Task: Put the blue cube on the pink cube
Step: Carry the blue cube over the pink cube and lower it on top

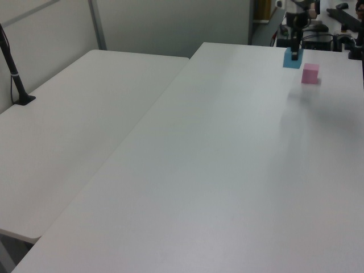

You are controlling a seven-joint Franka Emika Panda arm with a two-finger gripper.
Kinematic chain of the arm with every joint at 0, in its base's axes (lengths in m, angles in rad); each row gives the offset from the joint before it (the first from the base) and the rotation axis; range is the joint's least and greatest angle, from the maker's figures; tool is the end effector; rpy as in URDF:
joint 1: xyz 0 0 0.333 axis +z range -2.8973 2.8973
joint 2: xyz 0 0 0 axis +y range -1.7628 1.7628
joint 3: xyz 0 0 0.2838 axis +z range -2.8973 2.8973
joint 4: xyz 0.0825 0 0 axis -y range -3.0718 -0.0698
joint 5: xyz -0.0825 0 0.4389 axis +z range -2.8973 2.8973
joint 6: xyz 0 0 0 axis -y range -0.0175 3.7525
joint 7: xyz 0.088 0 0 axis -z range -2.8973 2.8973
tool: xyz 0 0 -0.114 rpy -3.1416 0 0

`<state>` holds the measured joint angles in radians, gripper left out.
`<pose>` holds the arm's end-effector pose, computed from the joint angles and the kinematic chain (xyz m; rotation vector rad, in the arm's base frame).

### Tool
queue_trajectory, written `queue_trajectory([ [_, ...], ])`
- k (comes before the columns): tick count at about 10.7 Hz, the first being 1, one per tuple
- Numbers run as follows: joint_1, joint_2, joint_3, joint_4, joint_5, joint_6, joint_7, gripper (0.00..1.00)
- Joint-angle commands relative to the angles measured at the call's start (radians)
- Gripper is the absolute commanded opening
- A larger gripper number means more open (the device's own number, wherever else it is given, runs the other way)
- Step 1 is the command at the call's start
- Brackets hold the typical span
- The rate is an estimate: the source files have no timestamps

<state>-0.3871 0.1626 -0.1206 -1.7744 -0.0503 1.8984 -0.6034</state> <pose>0.5674 -0.3175 0.4032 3.0978 0.1768 -0.1042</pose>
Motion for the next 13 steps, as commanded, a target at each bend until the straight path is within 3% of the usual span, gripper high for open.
queue_trajectory([
  [1, -0.084, -0.008, -0.001, -0.03, -0.008, 0.046, -0.166, 0.43],
  [2, -0.128, 0.0, -0.001, -0.034, -0.008, 0.101, -0.247, 0.43],
  [5, -0.171, 0.012, -0.017, -0.04, -0.014, 0.157, -0.318, 0.43],
  [8, -0.173, 0.017, -0.062, -0.045, -0.014, 0.177, -0.36, 0.43],
  [13, -0.165, 0.057, -0.062, -0.059, -0.014, 0.179, -0.346, 0.48],
])
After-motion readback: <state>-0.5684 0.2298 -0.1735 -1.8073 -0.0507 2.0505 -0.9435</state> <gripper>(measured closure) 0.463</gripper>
